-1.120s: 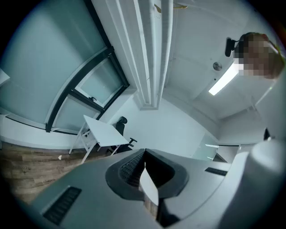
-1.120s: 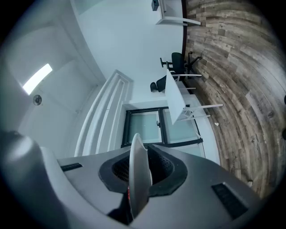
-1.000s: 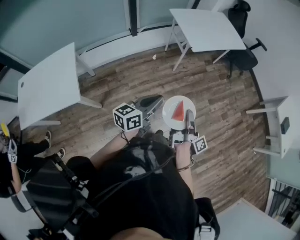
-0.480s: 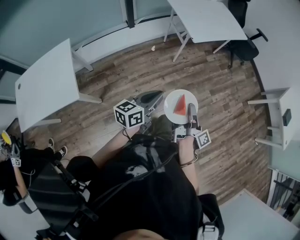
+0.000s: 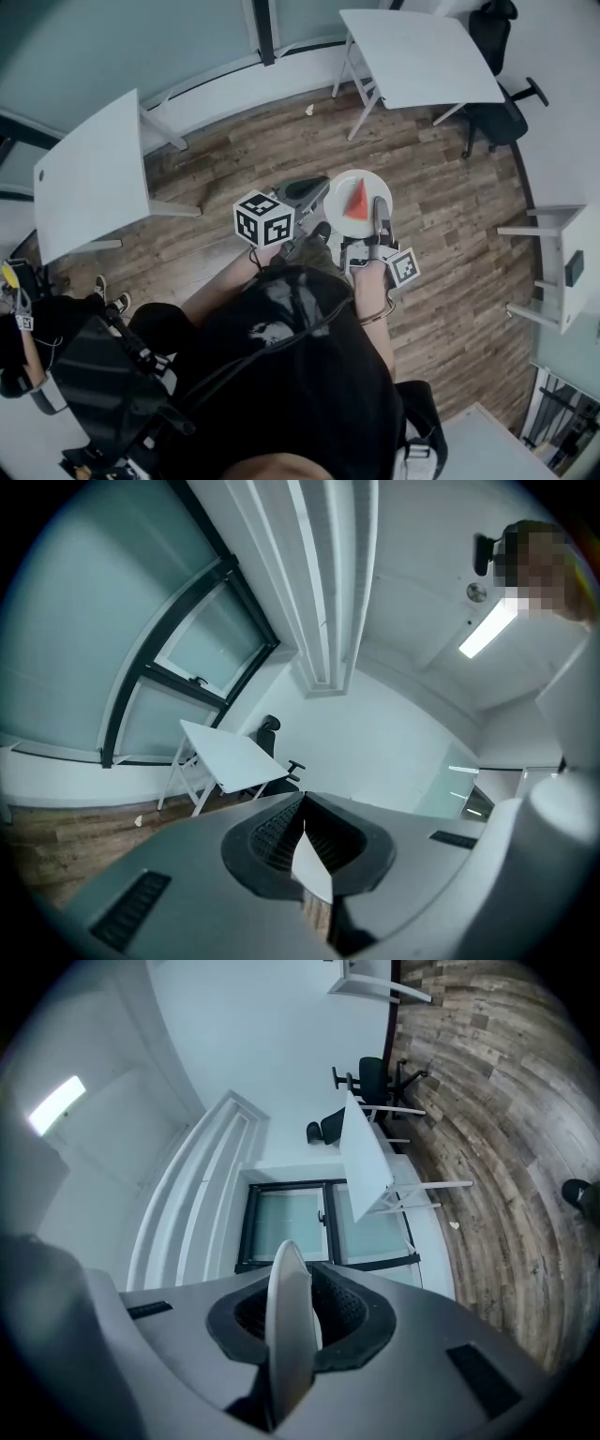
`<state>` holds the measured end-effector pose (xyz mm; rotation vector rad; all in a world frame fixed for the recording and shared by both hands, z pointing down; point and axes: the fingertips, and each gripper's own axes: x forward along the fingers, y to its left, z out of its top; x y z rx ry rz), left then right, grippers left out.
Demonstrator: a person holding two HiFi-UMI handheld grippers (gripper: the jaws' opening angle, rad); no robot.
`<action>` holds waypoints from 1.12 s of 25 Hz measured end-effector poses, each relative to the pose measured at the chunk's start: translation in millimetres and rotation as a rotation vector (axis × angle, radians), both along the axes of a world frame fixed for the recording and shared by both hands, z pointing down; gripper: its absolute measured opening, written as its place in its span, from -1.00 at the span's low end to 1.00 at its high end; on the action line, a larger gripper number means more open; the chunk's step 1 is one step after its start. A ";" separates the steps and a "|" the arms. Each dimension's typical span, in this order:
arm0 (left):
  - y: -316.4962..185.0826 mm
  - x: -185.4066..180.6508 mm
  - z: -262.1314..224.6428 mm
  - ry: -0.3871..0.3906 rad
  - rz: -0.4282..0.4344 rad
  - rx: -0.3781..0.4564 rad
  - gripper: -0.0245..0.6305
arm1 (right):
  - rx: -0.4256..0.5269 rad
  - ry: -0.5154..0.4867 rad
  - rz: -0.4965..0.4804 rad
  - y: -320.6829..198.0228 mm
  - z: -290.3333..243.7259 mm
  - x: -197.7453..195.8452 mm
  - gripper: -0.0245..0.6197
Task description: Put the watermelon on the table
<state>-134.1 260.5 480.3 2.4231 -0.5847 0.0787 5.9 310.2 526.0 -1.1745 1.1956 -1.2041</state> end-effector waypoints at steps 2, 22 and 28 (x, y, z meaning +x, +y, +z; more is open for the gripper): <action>-23.8 22.2 -6.8 -0.014 0.006 0.034 -0.91 | 0.012 0.013 -0.009 -27.0 -3.1 20.5 -0.81; -234.7 144.9 17.9 -0.114 0.009 0.061 -0.91 | -0.035 0.034 -0.032 -233.1 14.8 139.2 -0.81; -298.8 156.3 11.8 -0.186 0.027 0.188 -0.91 | -0.047 0.078 0.004 -281.5 11.3 152.9 -0.81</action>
